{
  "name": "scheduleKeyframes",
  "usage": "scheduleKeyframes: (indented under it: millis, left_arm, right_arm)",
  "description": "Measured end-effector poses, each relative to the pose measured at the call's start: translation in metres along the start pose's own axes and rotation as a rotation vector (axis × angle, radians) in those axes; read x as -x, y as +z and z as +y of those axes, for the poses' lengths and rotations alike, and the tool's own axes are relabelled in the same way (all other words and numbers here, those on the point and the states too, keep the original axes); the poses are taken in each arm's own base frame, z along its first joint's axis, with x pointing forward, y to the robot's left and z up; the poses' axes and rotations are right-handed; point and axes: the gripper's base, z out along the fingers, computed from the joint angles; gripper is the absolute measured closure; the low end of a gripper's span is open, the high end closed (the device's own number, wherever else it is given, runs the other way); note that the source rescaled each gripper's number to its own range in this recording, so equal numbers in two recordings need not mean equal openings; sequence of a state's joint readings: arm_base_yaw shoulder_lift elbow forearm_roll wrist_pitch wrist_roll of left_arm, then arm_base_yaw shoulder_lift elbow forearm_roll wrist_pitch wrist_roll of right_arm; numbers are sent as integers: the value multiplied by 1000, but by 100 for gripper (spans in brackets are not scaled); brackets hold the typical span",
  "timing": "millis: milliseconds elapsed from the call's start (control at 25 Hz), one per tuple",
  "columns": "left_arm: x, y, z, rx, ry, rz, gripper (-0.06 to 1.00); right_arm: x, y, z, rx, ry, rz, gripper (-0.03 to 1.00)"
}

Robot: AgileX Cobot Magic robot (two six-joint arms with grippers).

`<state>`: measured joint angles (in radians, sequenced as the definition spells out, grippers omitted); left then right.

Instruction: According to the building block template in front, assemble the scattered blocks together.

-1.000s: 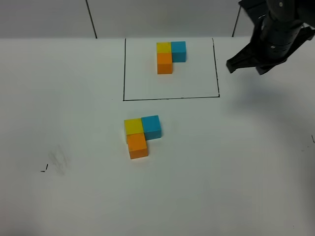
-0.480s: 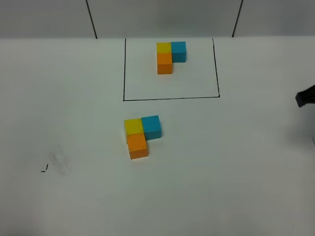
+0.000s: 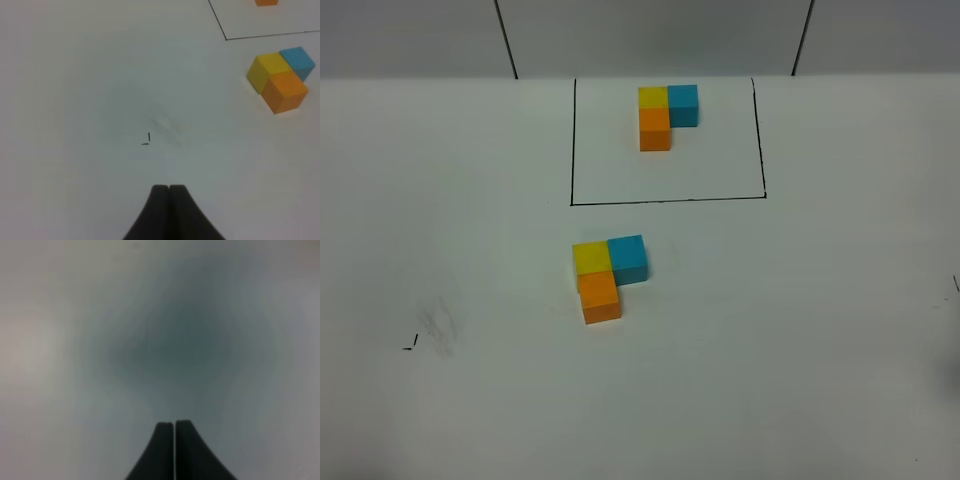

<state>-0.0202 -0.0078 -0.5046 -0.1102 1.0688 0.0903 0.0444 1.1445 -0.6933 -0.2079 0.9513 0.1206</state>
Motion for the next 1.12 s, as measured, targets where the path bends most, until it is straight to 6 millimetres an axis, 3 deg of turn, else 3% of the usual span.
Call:
scheduleKeyframes:
  millis: [200,400,1120]
  left_arm:
    - [0,0,0,0,0,0,94]
    - [0,0,0,0,0,0,94]
    - [0,0,0,0,0,0,94]
  right_arm:
    - [-32,3,5,45,-4,4,96]
    - [-47,-2,6,68,-25,-35,96]
    - [-58,-8,14,164,-117,2,96]
